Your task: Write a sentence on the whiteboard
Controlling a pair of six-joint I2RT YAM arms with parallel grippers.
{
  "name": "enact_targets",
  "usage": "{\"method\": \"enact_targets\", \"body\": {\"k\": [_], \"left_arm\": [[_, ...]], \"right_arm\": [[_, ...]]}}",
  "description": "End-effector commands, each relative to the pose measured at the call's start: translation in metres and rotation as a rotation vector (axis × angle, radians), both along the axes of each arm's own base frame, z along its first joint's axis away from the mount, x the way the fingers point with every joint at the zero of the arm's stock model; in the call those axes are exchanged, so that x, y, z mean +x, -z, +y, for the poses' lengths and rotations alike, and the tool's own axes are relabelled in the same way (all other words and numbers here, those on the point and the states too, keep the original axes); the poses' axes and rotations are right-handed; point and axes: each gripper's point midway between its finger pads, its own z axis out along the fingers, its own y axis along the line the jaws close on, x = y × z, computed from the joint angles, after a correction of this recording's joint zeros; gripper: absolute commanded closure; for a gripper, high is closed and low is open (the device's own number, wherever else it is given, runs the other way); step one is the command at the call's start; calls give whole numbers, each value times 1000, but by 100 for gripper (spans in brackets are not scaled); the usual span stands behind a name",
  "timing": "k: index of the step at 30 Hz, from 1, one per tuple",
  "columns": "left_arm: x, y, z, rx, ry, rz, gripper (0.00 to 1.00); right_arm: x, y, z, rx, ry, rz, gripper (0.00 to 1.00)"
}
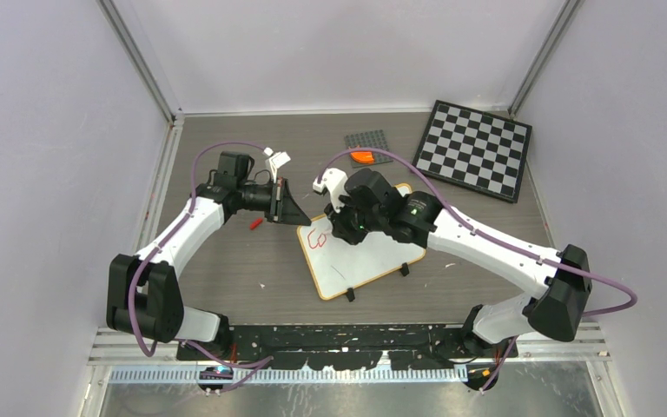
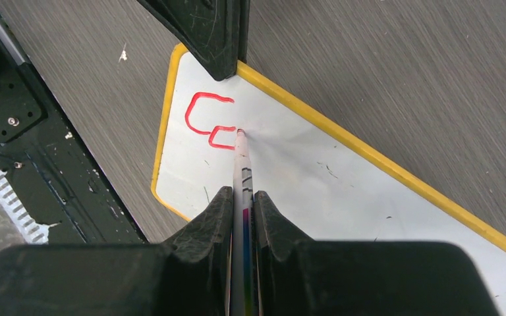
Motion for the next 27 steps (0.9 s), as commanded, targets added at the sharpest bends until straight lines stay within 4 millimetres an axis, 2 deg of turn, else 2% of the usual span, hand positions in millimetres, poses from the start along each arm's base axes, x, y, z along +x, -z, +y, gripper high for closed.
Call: {"method": "enact_targets", "body": {"k": [1, 5, 15, 27], "left_arm": [[6, 5, 3, 25, -30, 3, 100], [6, 5, 3, 24, -30, 2, 100], [6, 6, 3, 27, -30, 4, 100], [6, 6, 3, 28, -31, 7, 100]], "right_arm": [[9, -22, 15, 74, 4, -30, 100], [2, -16, 17, 70, -22, -8, 100], [-6, -30, 2, 92, -18, -17, 100], [3, -20, -9, 45, 18, -47, 100]]}}
